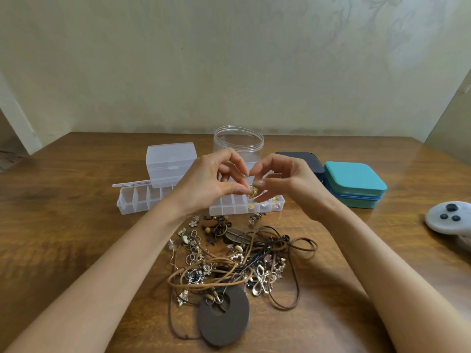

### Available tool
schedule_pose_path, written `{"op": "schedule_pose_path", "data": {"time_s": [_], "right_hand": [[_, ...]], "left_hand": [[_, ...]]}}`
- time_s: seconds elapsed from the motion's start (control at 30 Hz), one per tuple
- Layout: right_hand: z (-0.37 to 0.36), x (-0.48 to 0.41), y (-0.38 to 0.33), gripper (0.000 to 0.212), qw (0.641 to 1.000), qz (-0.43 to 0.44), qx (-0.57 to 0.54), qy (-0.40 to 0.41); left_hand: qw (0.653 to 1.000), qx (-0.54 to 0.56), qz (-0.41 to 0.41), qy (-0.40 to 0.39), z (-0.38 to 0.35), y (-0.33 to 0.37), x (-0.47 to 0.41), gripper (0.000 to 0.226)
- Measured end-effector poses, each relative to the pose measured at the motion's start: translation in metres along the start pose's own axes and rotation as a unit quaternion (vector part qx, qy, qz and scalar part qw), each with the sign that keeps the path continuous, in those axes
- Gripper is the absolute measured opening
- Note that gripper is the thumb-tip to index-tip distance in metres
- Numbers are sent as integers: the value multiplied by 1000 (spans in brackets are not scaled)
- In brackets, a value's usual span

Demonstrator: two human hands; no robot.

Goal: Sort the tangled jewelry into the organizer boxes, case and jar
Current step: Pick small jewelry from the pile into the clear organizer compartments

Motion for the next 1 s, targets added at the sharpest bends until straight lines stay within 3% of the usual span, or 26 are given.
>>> {"op": "schedule_pose_path", "data": {"time_s": [0.33,0.67,0.83,1.0], "right_hand": [[-3,1,2,16,989,-41,-143,-24],[10,0,8,19,992,-47,-108,39],[3,1,14,22,991,-58,-111,42],[4,0,14,14,991,-60,-110,34]], "left_hand": [[977,199,50,53,-2,-17,1,19],[993,106,7,46,-7,-8,2,29],[994,56,7,98,-4,-10,2,21],[968,232,89,44,-12,-24,1,13]]}}
Point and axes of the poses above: each hand's wrist, its own x-axis away from the middle knuckle, its own z-axis out of the back of the hand, y = z × x, the point moved 10 cm from there along -x, towards the middle knuckle, and after that the axes turned 6 degrees about y, right-handed, at the moved point
